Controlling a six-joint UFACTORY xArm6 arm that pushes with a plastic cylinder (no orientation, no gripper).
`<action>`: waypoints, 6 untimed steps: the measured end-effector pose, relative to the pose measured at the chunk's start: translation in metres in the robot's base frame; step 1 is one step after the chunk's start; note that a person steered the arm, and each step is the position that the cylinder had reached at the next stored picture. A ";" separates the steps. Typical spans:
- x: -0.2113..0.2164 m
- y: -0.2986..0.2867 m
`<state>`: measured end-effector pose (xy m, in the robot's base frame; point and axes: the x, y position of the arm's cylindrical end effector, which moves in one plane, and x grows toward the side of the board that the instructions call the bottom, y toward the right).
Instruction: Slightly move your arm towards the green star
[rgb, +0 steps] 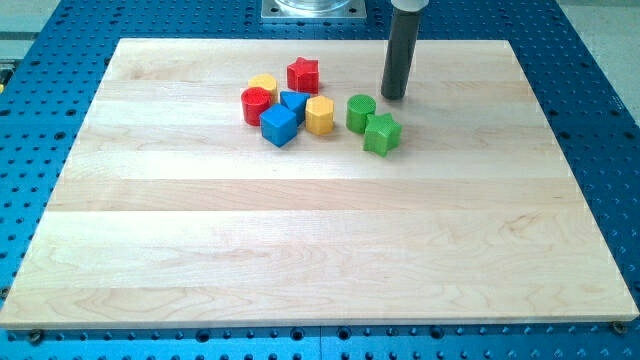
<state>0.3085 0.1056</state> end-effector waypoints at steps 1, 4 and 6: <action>0.000 0.000; 0.003 0.000; 0.020 0.032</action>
